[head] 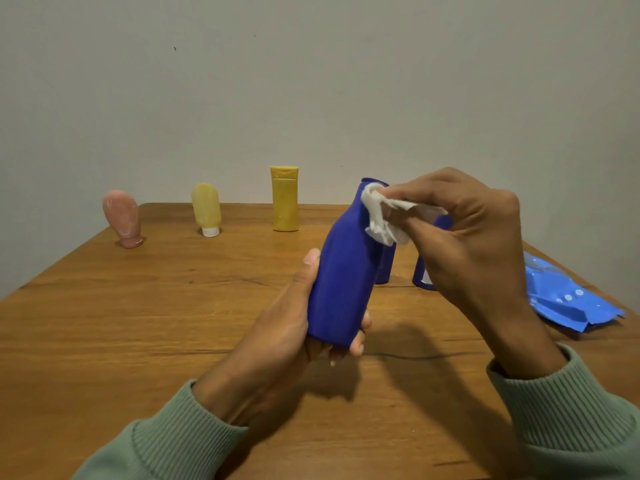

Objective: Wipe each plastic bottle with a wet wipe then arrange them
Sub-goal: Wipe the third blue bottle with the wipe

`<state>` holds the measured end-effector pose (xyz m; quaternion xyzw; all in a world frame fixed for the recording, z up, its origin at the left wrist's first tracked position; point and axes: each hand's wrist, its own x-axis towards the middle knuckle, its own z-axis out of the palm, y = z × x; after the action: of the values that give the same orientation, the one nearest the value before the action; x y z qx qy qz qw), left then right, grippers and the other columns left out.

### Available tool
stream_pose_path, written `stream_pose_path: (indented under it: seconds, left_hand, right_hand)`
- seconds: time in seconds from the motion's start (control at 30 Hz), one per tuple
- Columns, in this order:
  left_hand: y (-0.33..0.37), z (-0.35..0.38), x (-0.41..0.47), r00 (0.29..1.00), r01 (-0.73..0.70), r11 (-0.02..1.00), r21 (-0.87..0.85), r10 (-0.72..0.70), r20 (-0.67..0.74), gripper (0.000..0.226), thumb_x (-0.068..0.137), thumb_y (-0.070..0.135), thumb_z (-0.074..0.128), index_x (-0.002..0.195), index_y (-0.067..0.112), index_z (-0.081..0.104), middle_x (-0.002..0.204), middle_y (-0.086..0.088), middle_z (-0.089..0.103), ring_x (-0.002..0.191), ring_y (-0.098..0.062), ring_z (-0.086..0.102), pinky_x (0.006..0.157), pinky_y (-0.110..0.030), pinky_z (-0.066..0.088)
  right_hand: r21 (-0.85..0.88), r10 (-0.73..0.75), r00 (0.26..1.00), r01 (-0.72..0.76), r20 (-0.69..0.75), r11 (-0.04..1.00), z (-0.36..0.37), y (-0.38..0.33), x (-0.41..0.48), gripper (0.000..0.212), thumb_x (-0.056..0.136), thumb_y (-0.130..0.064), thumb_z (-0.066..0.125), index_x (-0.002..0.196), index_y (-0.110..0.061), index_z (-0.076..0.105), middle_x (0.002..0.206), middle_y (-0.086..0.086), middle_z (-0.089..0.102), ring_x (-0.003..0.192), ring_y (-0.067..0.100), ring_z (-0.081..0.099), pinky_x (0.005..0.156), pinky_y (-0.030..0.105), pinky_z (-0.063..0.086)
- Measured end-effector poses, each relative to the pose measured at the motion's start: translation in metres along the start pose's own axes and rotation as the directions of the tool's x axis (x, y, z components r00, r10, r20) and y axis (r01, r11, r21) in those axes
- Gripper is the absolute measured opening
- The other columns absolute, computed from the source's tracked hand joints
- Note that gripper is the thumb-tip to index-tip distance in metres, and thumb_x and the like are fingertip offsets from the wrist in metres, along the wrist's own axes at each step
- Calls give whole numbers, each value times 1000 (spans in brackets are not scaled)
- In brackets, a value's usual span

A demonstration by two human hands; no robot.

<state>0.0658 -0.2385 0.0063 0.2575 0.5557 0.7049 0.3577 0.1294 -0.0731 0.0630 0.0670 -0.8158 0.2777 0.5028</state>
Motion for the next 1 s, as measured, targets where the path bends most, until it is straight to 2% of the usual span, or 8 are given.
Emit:
stream_pose_path:
  seconds: [0.13, 0.23, 0.43, 0.6, 0.67, 0.83, 0.93, 1.0]
  left_hand:
    - [-1, 1, -1, 999, -21, 995, 93, 24, -31, 65, 90, 62, 28, 114, 10, 59, 83, -16, 69, 63, -23, 62, 60, -34, 43]
    - [-1, 0, -2, 998, -38, 996, 82, 42, -45, 65, 92, 62, 27, 114, 11, 60, 83, -16, 69, 63, -23, 62, 58, -33, 44]
    - [3, 1, -1, 998, -56, 983, -175, 56, -1, 60, 96, 59, 29, 108, 12, 64, 80, -17, 62, 58, -23, 57, 48, -29, 40]
    - [3, 0, -3, 983, 106, 952, -286, -58, 172, 64, 92, 60, 36, 113, 7, 64, 80, -15, 61, 58, -21, 57, 48, -28, 43]
    - [2, -1, -3, 973, 138, 938, -319, -69, 218, 63, 90, 60, 38, 105, 9, 71, 80, -14, 62, 57, -20, 58, 47, -27, 44]
    - [3, -5, -1, 977, 105, 922, -374, -25, 211, 60, 92, 59, 36, 101, 14, 75, 80, -12, 62, 58, -19, 58, 49, -26, 43]
    - [3, -3, 1, 987, 56, 919, -391, 8, 160, 59, 94, 57, 33, 97, 16, 75, 78, -13, 61, 58, -19, 56, 46, -26, 43]
    - [4, -2, 2, 990, 33, 918, -396, 25, 142, 58, 95, 57, 33, 101, 14, 71, 79, -15, 61, 58, -21, 56, 46, -26, 44]
  right_hand:
    - [-21, -2, 996, 0, -91, 1000, 0, -1, -1, 20, 84, -13, 69, 103, -20, 67, 90, -4, 64, 84, -1, 59, 72, 9, 45]
    - [9, -21, 998, 20, 53, 1000, 4, -5, -3, 20, 82, -7, 70, 99, -17, 72, 90, -2, 63, 83, 4, 58, 69, 10, 43]
    - [128, -92, 949, 55, 303, 990, 3, -5, -1, 20, 80, -10, 69, 99, -16, 72, 90, -6, 63, 84, 8, 60, 70, 14, 46]
    - [246, 114, 993, -115, 22, 962, -4, 1, 4, 18, 80, -12, 72, 98, -14, 72, 89, -1, 70, 82, 12, 66, 67, 21, 52]
    - [298, 173, 985, -166, 1, 940, -2, 1, 2, 19, 79, -18, 72, 97, -11, 72, 88, 2, 71, 82, 14, 67, 68, 26, 55]
    - [259, 106, 973, -158, 204, 953, 0, -1, 1, 17, 78, -11, 72, 95, -14, 73, 88, -1, 69, 82, 16, 65, 67, 25, 52]
    - [233, 35, 907, -145, 421, 962, -5, -7, 2, 18, 74, -12, 75, 90, -19, 74, 83, -6, 68, 78, 9, 63, 65, 15, 48]
    - [192, 11, 894, -108, 448, 975, -5, -9, 2, 18, 73, -16, 75, 91, -21, 74, 83, -9, 67, 78, 7, 63, 65, 13, 47]
